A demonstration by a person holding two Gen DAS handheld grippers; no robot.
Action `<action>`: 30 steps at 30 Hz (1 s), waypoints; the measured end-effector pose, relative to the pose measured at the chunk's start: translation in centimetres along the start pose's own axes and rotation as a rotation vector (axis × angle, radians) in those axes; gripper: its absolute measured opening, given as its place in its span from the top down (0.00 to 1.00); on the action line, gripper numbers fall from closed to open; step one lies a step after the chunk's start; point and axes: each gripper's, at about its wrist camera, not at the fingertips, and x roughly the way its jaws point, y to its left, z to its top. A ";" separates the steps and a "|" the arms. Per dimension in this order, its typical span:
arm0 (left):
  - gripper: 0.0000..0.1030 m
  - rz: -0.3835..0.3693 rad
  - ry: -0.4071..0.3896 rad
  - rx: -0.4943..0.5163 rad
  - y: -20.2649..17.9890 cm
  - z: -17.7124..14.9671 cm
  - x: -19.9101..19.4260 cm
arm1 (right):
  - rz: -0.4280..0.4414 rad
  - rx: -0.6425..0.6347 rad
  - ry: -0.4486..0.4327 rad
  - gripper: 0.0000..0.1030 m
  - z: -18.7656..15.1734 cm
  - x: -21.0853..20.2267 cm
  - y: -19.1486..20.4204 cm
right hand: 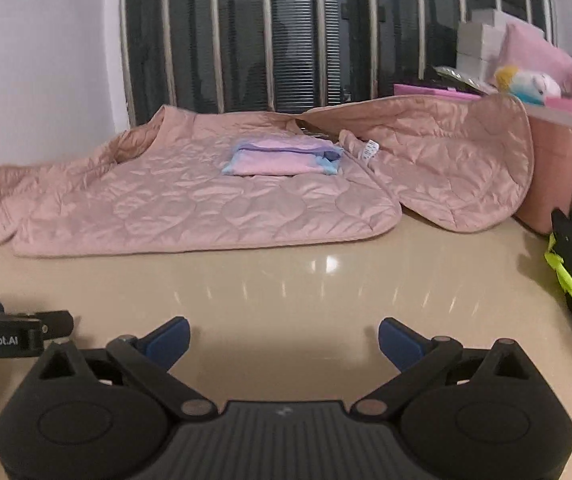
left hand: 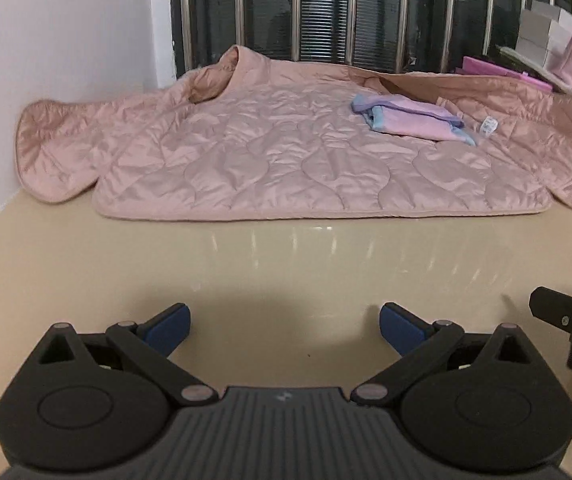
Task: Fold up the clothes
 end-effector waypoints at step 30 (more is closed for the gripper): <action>0.01 -0.075 -0.001 0.025 -0.9 0.7 1.4 | -0.003 -0.006 0.078 0.00 1.3 2.8 0.3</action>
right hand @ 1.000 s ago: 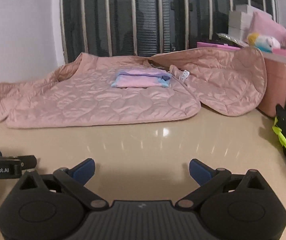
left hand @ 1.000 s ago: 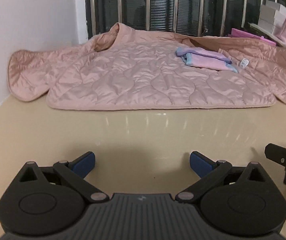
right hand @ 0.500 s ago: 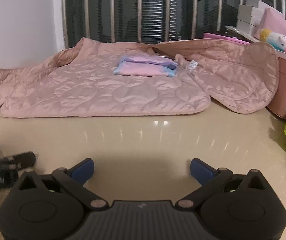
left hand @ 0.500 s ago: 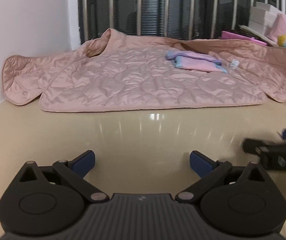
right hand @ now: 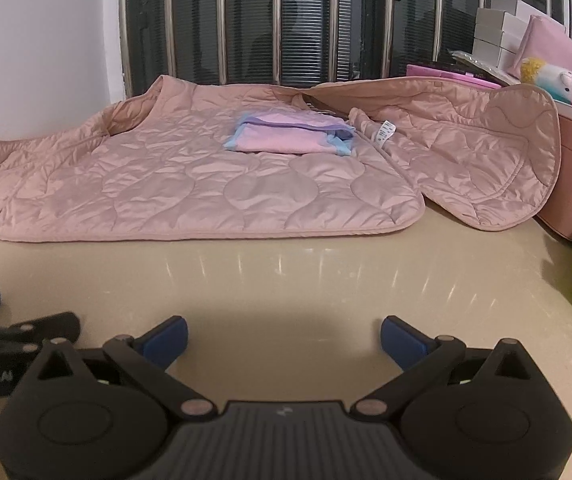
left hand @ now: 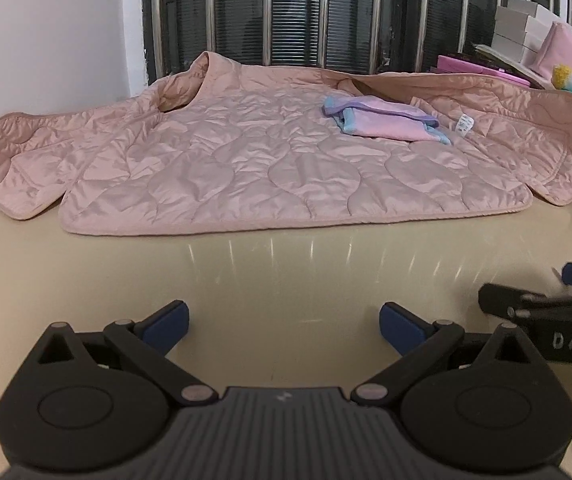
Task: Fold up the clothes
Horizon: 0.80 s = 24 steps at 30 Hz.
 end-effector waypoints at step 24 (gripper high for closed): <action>0.01 0.024 0.003 -0.021 -0.3 -0.1 -0.1 | 0.013 -0.014 -0.003 0.00 -0.1 0.0 0.4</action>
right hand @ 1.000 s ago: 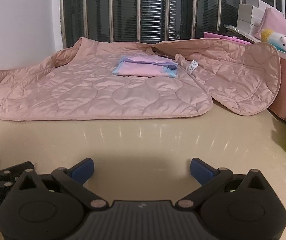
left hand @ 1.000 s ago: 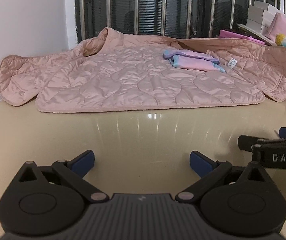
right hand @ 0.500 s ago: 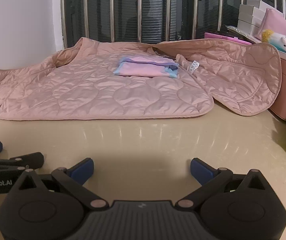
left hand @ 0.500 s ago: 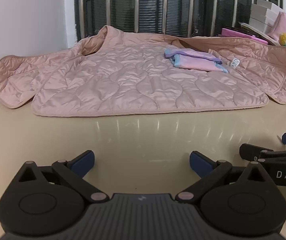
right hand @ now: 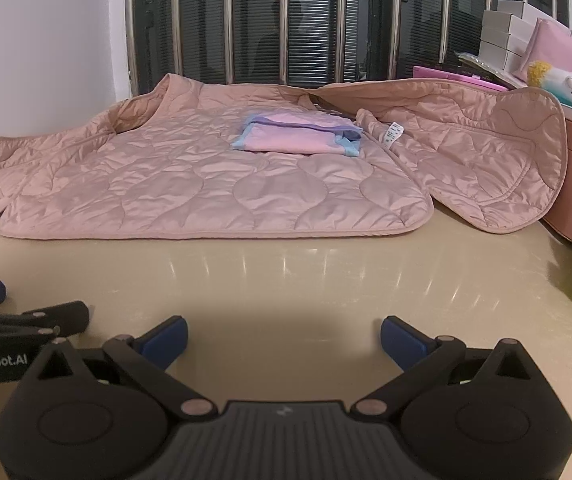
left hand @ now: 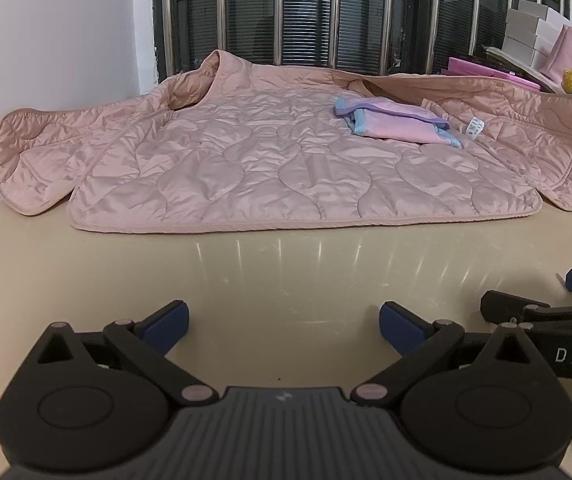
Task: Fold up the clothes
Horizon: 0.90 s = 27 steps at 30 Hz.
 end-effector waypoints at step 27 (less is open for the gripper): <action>0.01 0.026 -0.001 -0.020 0.0 0.0 0.0 | -0.003 0.004 -0.001 0.00 0.0 0.0 0.1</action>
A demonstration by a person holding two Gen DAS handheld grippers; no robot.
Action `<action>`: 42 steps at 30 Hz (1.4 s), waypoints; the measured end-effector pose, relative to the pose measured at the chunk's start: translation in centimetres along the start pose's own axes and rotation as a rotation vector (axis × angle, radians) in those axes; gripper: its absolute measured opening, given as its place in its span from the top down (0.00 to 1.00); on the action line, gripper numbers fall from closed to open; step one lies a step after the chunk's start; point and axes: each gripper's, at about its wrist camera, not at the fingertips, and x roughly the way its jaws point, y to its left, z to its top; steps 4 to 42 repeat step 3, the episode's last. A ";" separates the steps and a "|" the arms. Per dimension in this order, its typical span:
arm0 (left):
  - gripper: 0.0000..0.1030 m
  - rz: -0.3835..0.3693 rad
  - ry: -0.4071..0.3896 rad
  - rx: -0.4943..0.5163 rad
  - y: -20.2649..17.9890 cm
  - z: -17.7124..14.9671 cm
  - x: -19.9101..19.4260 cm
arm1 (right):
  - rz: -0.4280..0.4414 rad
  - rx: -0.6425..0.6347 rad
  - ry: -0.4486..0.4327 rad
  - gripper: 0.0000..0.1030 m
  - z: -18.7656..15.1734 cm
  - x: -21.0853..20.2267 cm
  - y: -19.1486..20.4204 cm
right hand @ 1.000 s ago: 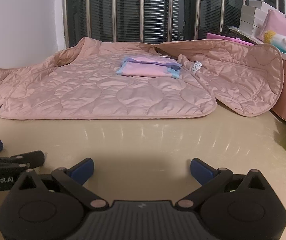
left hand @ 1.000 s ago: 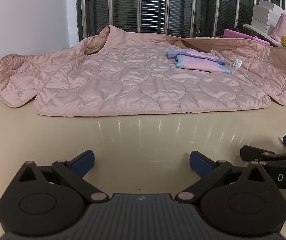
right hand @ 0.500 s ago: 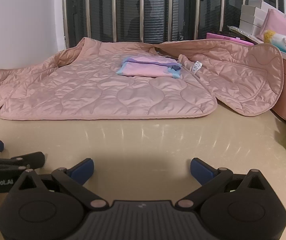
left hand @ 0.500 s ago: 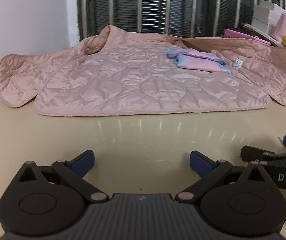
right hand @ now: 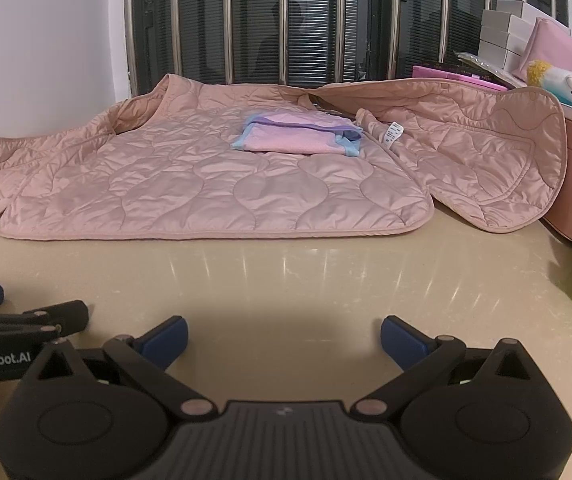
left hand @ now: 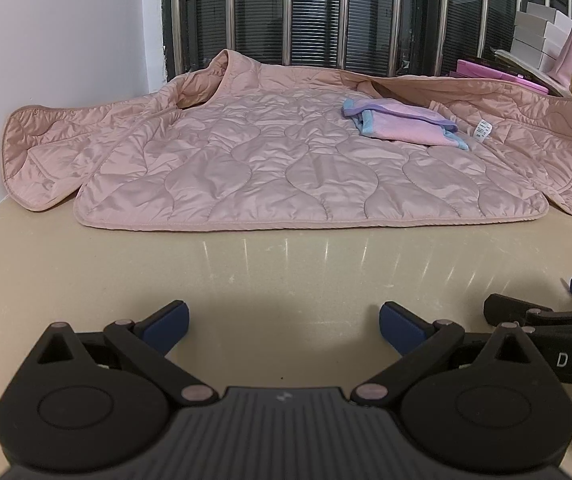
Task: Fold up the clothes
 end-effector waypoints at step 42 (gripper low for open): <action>0.01 0.001 0.000 0.000 0.0 0.0 0.0 | -0.001 0.000 0.000 0.00 0.0 0.0 0.0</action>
